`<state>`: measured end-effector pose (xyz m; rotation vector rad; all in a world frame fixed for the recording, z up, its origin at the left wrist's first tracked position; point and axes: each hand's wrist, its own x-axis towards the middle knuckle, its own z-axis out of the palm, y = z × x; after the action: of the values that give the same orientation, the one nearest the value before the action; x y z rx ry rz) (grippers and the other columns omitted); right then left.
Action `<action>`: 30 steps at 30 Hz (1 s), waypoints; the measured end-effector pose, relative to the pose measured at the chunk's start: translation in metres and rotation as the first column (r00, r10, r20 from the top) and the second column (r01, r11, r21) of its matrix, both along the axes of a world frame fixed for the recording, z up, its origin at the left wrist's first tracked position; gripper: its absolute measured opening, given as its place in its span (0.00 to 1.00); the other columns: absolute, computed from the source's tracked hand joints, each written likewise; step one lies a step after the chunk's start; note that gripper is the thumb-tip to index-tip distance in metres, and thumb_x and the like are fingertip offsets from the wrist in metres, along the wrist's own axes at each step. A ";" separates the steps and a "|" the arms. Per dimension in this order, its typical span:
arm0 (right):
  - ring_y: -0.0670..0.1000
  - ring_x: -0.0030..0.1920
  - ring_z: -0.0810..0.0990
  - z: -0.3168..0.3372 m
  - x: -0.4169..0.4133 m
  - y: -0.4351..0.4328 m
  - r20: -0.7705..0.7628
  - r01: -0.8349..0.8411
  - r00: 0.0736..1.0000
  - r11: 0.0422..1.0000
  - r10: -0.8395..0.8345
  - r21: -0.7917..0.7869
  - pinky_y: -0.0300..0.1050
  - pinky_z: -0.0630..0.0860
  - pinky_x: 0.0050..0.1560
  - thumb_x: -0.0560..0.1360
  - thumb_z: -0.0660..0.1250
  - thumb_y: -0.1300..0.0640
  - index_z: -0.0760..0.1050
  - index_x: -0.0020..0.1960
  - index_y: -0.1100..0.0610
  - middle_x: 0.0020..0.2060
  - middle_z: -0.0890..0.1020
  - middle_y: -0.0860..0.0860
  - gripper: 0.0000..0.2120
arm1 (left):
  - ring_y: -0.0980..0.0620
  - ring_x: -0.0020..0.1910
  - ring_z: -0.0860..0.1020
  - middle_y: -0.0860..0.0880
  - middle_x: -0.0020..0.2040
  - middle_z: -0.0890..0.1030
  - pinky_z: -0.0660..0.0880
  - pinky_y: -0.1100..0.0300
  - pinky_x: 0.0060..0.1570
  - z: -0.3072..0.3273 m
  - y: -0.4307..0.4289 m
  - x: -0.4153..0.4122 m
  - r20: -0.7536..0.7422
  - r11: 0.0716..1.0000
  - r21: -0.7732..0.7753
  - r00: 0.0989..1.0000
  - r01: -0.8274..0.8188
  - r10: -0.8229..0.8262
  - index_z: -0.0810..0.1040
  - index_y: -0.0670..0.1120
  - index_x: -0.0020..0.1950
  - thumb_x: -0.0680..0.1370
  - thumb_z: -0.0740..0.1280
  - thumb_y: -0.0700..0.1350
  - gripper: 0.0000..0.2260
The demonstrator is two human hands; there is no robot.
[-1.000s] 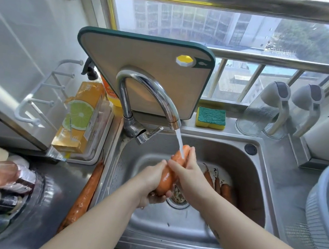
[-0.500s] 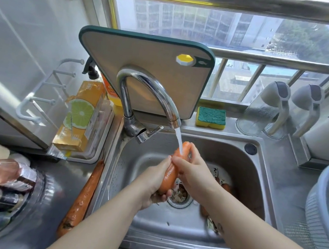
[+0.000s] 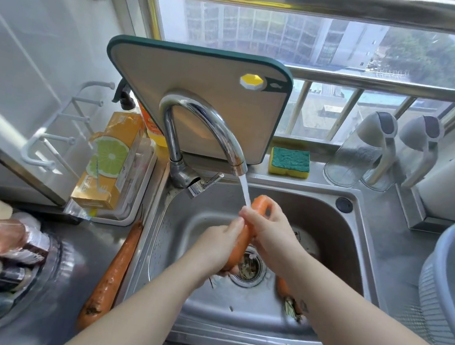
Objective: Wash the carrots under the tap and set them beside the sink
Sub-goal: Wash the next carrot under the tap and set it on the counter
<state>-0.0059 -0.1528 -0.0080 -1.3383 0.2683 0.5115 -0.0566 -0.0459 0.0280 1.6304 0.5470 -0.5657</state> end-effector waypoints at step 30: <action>0.54 0.38 0.81 0.026 -0.006 0.013 -0.163 0.114 0.984 0.960 -0.074 0.255 0.46 0.80 0.34 0.81 0.56 0.61 0.67 0.51 0.61 0.40 0.76 0.56 0.04 | 0.55 0.25 0.76 0.46 0.35 0.79 0.74 0.65 0.23 0.009 0.032 -0.018 -0.433 0.728 -0.592 0.898 -0.346 0.075 0.78 0.39 0.50 0.72 0.69 0.58 0.21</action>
<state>-0.0117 -0.1399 0.0177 -1.0238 0.3745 0.5493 -0.0742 -0.0134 0.0369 0.7587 0.7131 -0.8009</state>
